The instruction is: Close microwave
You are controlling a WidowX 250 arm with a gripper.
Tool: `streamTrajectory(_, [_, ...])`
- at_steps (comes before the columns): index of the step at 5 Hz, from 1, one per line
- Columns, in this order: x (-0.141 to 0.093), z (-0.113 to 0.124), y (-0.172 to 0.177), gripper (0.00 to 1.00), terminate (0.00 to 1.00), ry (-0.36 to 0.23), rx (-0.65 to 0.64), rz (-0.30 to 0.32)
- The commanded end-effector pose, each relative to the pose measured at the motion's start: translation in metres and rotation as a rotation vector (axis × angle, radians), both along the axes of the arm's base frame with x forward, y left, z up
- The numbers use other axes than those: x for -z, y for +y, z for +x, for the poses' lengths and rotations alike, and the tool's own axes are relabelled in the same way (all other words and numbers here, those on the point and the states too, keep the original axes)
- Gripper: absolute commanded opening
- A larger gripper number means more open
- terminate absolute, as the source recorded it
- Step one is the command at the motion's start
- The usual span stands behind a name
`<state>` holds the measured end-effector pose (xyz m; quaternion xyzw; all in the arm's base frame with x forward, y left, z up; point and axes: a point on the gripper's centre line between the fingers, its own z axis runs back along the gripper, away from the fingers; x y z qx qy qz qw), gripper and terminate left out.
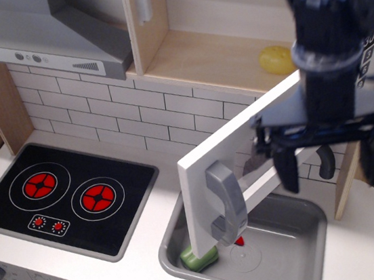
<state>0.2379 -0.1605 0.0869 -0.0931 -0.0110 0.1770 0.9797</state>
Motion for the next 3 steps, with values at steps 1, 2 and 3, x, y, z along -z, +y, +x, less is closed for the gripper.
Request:
streamTrajectory(1, [0.035,0.013,0.027,1.0,0.0,-0.05,-0.034,0.099])
streamTrajectory(2, [0.047,0.019,0.039,1.0,0.0,-0.07,-0.045,0.144])
streamTrajectory(3, [0.053,0.034,0.06,1.0,0.0,-0.074,-0.074,0.171])
